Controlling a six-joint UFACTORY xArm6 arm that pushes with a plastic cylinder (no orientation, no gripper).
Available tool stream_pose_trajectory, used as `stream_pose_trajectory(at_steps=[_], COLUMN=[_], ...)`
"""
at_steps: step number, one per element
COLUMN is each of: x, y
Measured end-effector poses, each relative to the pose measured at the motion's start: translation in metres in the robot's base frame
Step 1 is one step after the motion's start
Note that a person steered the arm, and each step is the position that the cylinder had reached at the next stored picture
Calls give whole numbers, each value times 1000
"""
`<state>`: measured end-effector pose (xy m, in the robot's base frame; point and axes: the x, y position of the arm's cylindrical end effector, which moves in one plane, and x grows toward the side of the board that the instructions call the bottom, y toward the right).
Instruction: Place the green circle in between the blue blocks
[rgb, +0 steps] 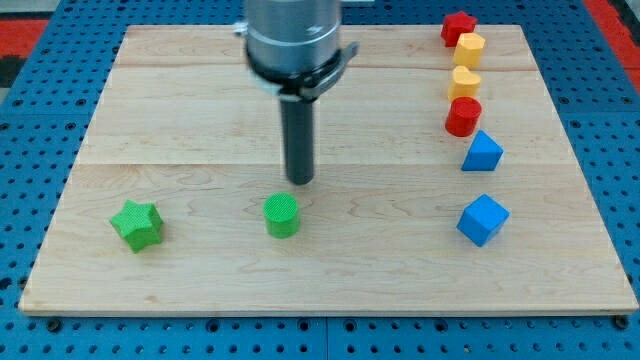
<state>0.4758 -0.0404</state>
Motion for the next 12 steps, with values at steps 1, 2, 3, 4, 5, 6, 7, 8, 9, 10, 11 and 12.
stream_pose_trajectory(at_steps=[1,2,3,4,5,6,7,8,9,10,11,12], x=[33,58,75,92,91,72,58,42,38,35,11,11], y=[-39,-27,-46,-27,30,76,110,127,100,61,83,133])
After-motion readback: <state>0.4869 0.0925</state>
